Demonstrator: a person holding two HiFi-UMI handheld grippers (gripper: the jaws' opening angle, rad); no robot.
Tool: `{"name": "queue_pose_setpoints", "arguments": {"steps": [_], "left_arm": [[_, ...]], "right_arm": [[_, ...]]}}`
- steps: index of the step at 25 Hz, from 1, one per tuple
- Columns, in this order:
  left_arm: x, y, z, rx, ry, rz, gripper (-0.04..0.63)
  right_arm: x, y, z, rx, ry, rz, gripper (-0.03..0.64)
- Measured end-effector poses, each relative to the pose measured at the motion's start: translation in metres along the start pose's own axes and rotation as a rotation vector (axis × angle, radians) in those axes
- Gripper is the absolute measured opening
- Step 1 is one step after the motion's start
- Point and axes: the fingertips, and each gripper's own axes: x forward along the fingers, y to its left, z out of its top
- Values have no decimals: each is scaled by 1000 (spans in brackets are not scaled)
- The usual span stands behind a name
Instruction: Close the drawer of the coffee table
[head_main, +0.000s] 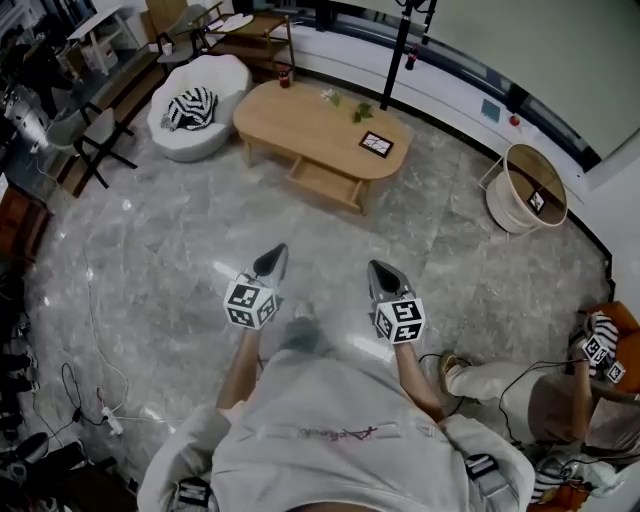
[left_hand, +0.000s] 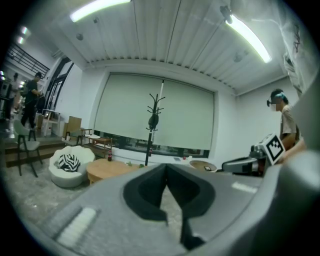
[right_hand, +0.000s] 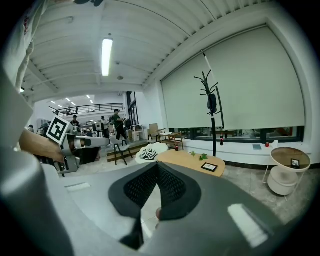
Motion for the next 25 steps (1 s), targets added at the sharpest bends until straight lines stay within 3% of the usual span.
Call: {"name": "queue_pose_setpoints", "arguments": {"steps": [10, 25], "left_arm": [[58, 70, 47, 16, -41, -32, 0], [91, 170, 66, 15, -59, -50, 0]], "right_arm": [[79, -16, 52, -28, -23, -31, 5], [178, -6, 83, -49, -42, -64, 5]]}}
